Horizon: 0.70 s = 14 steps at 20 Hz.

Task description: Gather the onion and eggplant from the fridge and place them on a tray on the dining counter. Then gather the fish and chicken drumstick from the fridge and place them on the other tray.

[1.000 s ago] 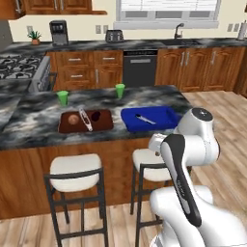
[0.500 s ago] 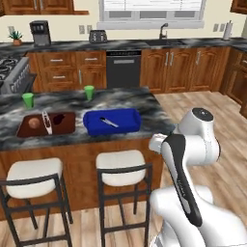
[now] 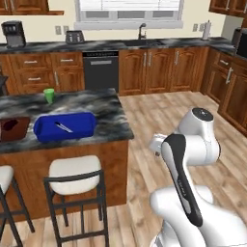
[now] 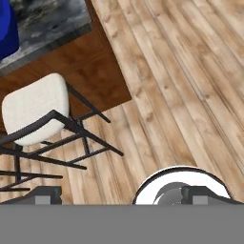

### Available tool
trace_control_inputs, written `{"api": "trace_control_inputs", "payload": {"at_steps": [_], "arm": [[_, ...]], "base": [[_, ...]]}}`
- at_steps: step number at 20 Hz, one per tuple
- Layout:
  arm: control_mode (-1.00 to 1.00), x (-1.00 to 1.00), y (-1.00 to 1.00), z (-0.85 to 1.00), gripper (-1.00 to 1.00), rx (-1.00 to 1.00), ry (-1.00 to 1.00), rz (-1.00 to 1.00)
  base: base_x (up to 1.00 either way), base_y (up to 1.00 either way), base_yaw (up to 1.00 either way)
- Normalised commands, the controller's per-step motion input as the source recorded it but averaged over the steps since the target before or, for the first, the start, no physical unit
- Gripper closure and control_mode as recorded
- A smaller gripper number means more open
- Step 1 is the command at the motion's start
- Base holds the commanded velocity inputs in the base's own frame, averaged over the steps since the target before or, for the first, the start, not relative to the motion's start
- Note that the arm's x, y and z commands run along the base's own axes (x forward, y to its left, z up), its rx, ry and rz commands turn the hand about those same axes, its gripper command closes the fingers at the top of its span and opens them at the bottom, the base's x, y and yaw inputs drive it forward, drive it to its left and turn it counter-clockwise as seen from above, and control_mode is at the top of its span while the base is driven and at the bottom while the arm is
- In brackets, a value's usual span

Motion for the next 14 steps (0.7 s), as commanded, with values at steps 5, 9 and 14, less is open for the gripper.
{"api": "trace_control_inputs", "payload": {"at_steps": [5, 9, 14], "arm": [[1.0, 0.0, 0.0, 0.0, -1.0, 0.0, 0.0, 0.0], [1.0, 0.0, 0.0, 0.0, -1.0, 0.0, 0.0, 0.0], [1.0, 0.0, 0.0, 0.0, -1.0, 0.0, 0.0, 0.0]], "base": [[0.19, -0.6, -0.26], [0.24, -0.5, -0.31], [0.32, -0.42, -0.33]]}}
